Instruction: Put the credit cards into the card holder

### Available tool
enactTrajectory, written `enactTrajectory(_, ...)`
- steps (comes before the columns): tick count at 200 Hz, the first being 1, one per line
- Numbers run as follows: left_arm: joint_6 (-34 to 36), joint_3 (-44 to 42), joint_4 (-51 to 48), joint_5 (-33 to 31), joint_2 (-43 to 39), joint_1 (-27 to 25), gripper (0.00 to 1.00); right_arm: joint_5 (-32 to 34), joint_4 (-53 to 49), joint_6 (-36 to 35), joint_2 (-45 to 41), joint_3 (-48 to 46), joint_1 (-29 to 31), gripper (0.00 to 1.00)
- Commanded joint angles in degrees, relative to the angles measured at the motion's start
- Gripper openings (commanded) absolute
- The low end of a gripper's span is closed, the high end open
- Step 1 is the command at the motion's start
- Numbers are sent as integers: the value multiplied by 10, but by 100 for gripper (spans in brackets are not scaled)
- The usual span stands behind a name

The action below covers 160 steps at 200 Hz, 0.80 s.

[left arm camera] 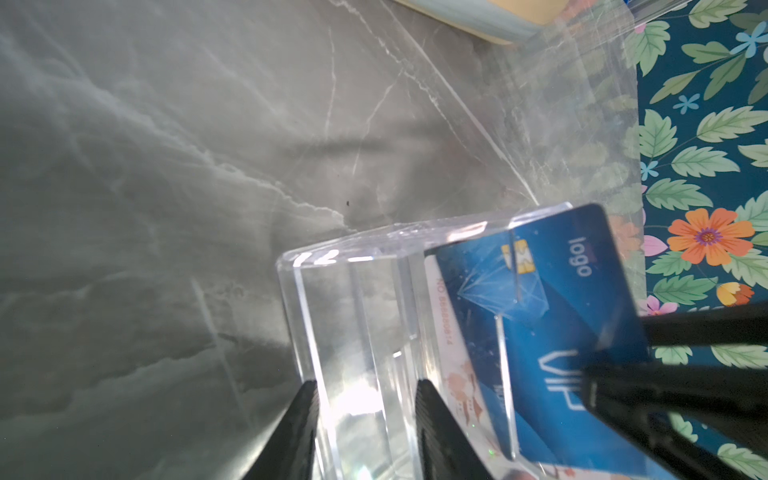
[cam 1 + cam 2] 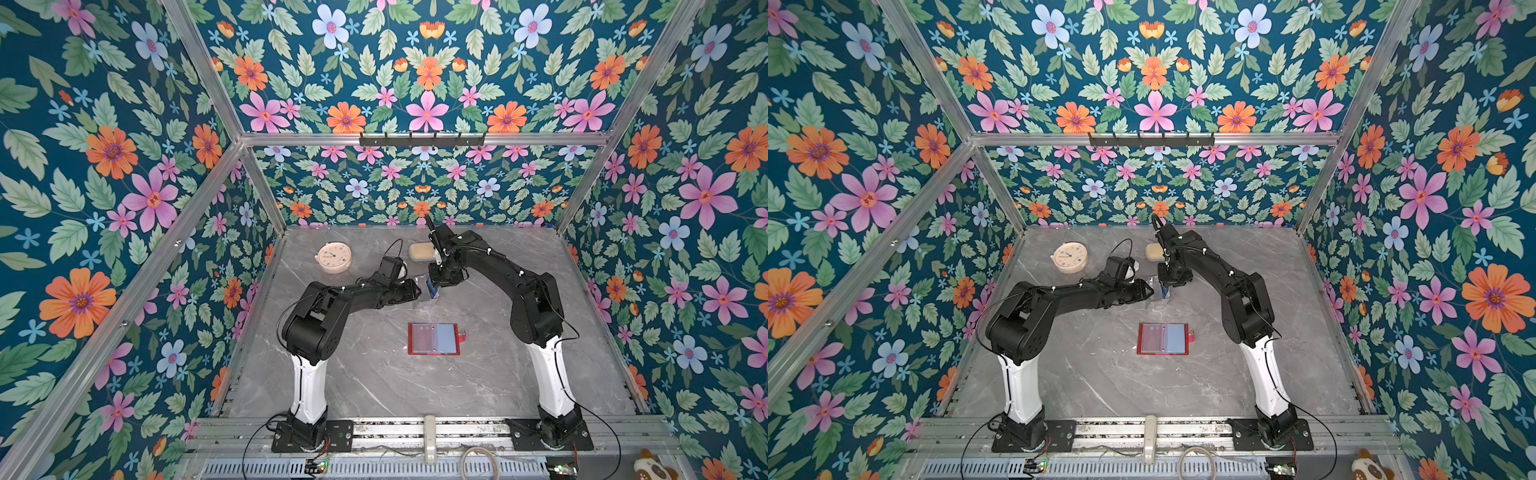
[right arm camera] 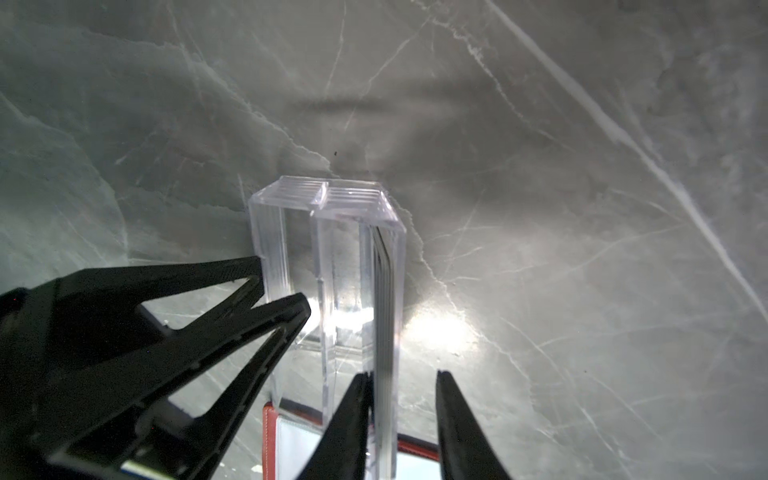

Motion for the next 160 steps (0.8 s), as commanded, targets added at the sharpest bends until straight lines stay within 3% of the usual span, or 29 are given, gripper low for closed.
enactTrajectory(1,8,-1,-35,-14,6,1,40,21,-18,-2,-7,5,-1,27)
enactTrajectory(65,7,-2,-34,-13,7,1,40,37,-32,-8,-7,14,0,11)
enactTrajectory(160,6,-4,-32,-11,8,1,40,71,-66,-18,10,50,15,12)
